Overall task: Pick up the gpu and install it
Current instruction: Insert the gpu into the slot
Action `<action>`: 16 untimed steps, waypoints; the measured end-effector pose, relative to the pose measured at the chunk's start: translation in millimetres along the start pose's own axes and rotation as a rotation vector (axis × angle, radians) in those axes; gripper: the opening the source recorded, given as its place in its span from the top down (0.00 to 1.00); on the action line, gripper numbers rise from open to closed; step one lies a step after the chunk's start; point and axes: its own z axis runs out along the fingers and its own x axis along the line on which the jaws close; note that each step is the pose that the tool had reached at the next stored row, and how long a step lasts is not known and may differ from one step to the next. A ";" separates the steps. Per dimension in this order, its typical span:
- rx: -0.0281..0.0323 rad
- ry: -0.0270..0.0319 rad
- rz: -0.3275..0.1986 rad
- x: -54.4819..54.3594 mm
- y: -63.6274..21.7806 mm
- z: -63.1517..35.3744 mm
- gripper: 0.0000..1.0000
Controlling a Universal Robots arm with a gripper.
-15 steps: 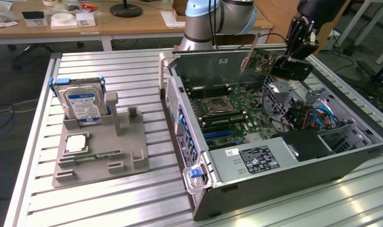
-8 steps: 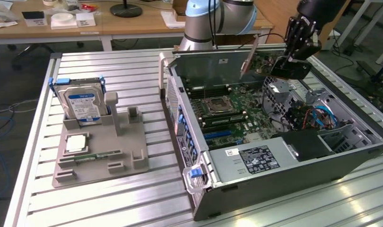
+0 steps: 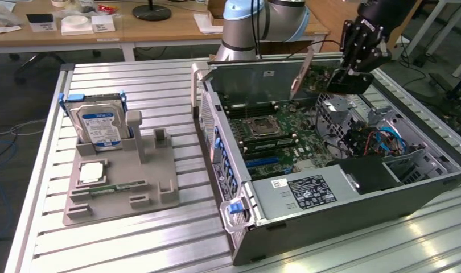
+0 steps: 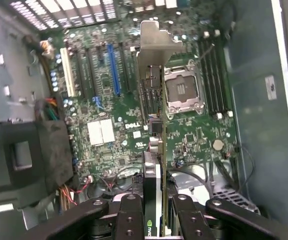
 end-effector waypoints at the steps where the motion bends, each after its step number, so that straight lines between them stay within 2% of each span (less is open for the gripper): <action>1: -0.0003 0.0007 -0.016 0.0 0.0 0.0 0.73; 4: -0.0008 0.0016 -0.034 0.0 0.0 0.1 0.73; 6: 0.0023 0.0015 -0.046 0.0 0.0 0.4 0.73; 9: 0.0122 0.0009 -0.065 0.0 0.0 1.1 0.73; 13: 0.0344 -0.0015 -0.078 0.2 0.9 2.1 0.73; 16: 0.0397 -0.0022 -0.080 0.8 4.2 2.9 0.73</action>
